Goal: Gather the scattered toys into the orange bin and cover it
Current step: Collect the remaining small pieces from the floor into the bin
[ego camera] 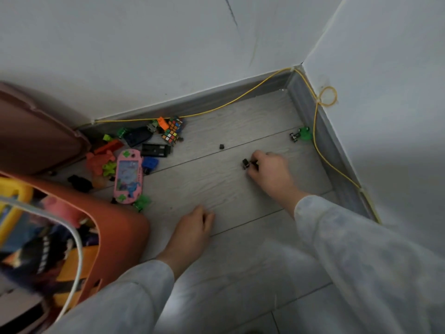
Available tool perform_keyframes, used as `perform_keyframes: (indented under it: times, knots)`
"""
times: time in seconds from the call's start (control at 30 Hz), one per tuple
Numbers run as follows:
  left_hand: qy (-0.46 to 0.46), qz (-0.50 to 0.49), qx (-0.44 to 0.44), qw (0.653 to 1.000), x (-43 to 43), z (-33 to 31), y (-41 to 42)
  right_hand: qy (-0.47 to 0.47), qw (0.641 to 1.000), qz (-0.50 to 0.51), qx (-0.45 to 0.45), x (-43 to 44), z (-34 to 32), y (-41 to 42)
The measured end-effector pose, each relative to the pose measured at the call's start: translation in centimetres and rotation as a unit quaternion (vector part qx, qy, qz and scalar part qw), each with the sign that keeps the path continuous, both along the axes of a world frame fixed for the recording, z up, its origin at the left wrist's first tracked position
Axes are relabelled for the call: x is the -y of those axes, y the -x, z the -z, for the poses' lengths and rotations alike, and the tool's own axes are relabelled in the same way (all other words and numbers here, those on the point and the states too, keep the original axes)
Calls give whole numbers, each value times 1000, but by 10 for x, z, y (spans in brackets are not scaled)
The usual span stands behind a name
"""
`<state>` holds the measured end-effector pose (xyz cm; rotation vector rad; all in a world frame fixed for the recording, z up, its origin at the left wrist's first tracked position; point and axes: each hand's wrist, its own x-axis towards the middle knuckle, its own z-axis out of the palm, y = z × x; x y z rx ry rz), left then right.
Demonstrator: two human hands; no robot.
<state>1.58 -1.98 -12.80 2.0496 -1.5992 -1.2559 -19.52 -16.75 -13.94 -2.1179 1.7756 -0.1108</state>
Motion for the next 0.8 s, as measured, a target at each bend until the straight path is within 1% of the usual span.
perform_keyframes:
  times: [0.07,0.13,0.2,0.23,0.27,0.3,0.37,0.4,0.43,0.47,0.5,0.53,0.63,0.67,0.7,0.73,0.8]
  knots:
    - [-12,-36,-10,999,3,-4,0,-27,997,25,66,-12,-6,-4]
    - [-39,-93,-32,994,9,-10,2,-15,991,32,128,-29,-14,-9]
    - [-84,-171,-80,978,17,-15,9,-12,984,8,177,-49,-23,-17]
    - [-108,-222,-120,962,21,-18,12,-15,981,-13,194,-60,-28,-24]
    - [-137,-285,-172,933,25,-23,13,-11,977,-41,208,-70,-34,-31]
    - [-165,-351,-238,891,30,-32,14,-1,972,-71,223,-77,-41,-38]
    - [-217,-441,-375,786,36,-61,10,16,957,-146,250,-83,-65,-55]
    - [-235,-450,-430,747,37,-75,7,12,950,-189,248,-82,-77,-61]
    - [-244,-444,-475,720,38,-88,3,7,944,-233,234,-80,-91,-68]
    - [-243,-429,-507,707,38,-100,-3,5,937,-271,218,-78,-106,-76]
    - [-237,-416,-529,700,40,-109,-9,3,933,-294,207,-75,-120,-81]
    - [-226,-410,-542,698,42,-117,-14,1,932,-296,208,-71,-132,-84]
    - [-187,-442,-550,683,50,-145,-31,28,944,-233,232,-58,-172,-92]
    - [-171,-447,-541,692,52,-155,-36,50,947,-212,236,-53,-185,-96]
    - [-153,-441,-525,711,54,-165,-40,72,948,-192,242,-47,-197,-100]
    - [-131,-428,-498,743,54,-177,-45,88,948,-178,249,-42,-208,-106]
    - [-65,-379,-404,830,52,-200,-60,98,947,-177,251,-35,-227,-124]
